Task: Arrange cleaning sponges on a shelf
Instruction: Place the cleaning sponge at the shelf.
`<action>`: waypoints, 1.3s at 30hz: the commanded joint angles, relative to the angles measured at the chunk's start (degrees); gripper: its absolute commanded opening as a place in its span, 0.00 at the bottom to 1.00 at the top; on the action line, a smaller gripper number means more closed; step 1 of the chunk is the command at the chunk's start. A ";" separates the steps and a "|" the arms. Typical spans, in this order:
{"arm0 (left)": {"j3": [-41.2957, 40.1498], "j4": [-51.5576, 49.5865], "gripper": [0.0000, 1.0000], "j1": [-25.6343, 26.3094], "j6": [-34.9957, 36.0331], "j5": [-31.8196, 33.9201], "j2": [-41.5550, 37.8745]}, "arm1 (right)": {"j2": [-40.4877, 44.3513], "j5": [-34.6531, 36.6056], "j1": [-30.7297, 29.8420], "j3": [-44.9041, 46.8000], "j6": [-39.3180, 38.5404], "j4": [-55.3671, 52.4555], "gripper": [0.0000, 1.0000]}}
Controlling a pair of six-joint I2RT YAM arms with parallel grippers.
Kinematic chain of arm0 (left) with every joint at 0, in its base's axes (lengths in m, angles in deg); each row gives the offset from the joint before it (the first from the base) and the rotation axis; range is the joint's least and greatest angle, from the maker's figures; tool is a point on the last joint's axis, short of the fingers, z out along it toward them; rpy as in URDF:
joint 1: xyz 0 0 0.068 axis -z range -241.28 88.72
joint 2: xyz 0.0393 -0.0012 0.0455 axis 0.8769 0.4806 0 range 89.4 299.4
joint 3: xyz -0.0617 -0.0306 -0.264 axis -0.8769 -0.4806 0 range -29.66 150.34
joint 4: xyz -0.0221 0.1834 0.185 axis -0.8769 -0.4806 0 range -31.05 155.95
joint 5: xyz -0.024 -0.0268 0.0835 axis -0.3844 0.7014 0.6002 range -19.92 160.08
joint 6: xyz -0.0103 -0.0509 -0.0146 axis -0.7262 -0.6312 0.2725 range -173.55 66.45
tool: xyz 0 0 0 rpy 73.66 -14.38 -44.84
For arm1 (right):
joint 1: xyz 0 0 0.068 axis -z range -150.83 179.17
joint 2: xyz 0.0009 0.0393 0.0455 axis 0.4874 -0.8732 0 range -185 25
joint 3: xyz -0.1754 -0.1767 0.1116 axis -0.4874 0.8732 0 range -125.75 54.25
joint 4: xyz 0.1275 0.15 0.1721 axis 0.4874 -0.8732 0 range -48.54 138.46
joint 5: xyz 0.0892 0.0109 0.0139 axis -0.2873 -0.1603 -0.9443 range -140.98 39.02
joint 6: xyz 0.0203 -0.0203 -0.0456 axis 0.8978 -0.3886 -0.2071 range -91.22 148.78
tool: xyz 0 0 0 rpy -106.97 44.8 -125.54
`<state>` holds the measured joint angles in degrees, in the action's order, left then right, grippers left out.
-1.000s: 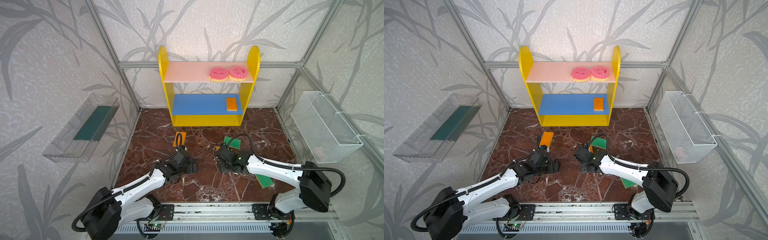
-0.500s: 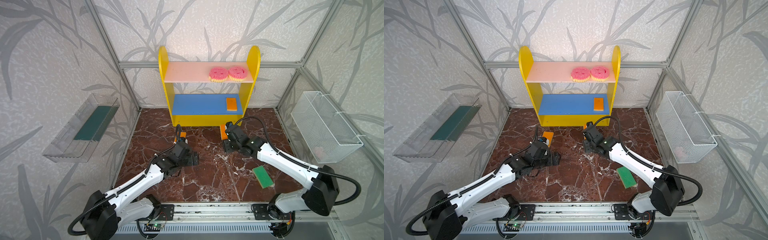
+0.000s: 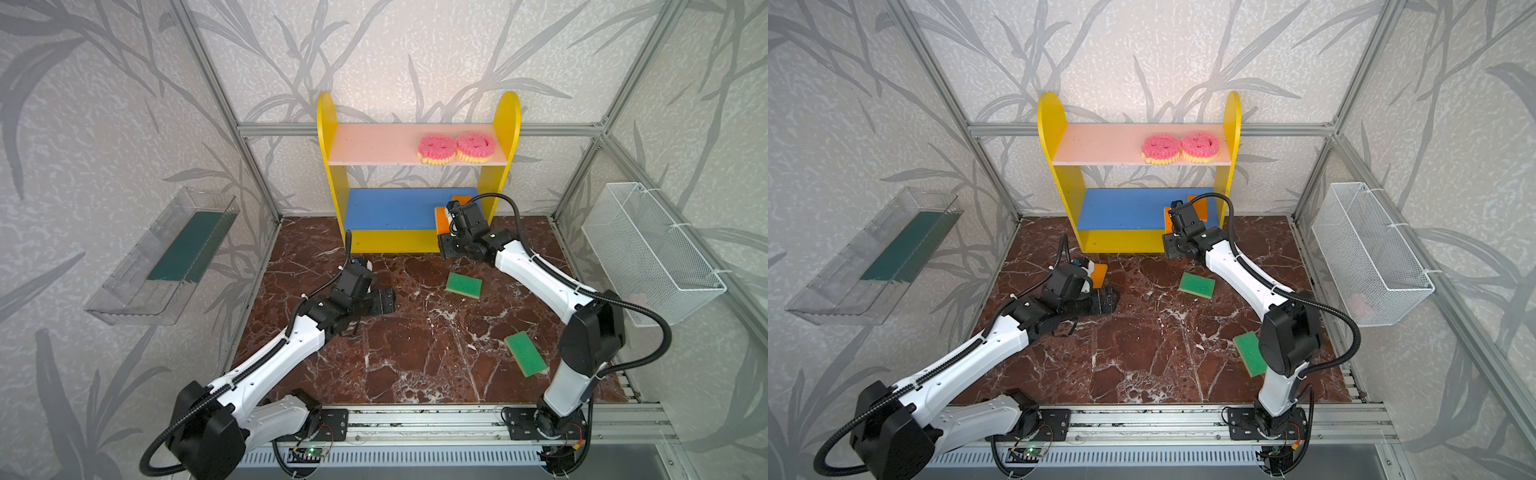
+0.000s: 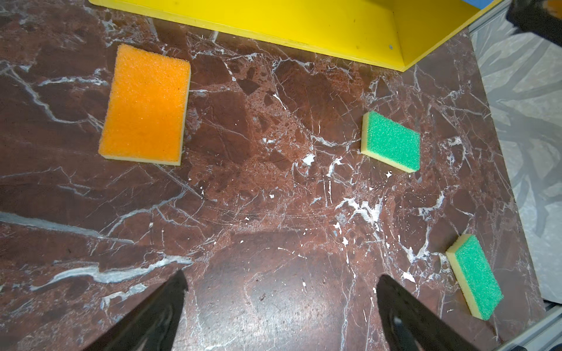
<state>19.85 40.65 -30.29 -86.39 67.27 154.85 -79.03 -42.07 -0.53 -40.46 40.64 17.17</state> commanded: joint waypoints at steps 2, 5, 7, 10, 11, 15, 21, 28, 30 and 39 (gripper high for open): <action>1.70 -1.34 0.99 -1.49 2.71 -1.58 -0.34 | -5.59 -0.59 0.76 -7.15 -2.68 -1.20 0.67; 1.97 -1.46 0.99 -1.97 3.72 -1.73 -1.27 | -9.88 -0.02 1.15 -12.90 -2.92 -3.42 0.67; 2.44 -2.01 0.99 -2.35 4.25 -1.76 -1.14 | -12.28 -0.20 1.61 -16.02 -2.52 -4.68 0.67; 3.11 -2.98 0.99 -2.86 4.68 -1.84 -0.35 | -14.96 -0.64 2.20 -19.17 -2.12 -4.99 0.67; 3.07 -3.09 0.99 -3.15 4.76 -1.91 -0.10 | -16.05 -0.72 2.33 -20.43 -2.05 -5.37 0.67; 2.82 -3.44 0.99 -3.74 4.93 -1.17 0.33 | -20.92 0.00 2.44 -27.36 -1.71 -8.16 0.67; 2.56 -3.86 0.99 -4.24 5.83 -0.71 0.46 | -28.74 2.83 2.36 -38.38 -1.05 -12.63 0.68; 2.51 -3.71 0.99 -5.00 6.75 -1.47 1.39 | -36.72 4.44 2.50 -50.37 -0.43 -17.38 0.68; 2.51 -3.54 0.99 -5.17 6.80 -1.84 1.59 | -38.77 4.92 2.49 -53.52 -0.23 -18.75 0.69; 1.81 -3.18 0.99 -5.41 6.57 -3.01 1.88 | -42.16 7.72 3.05 -58.74 0.60 -19.54 0.69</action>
<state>21.25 38.07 -35.39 -80.51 64.78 156.67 -120.36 -36.17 1.86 -97.62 40.20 -0.97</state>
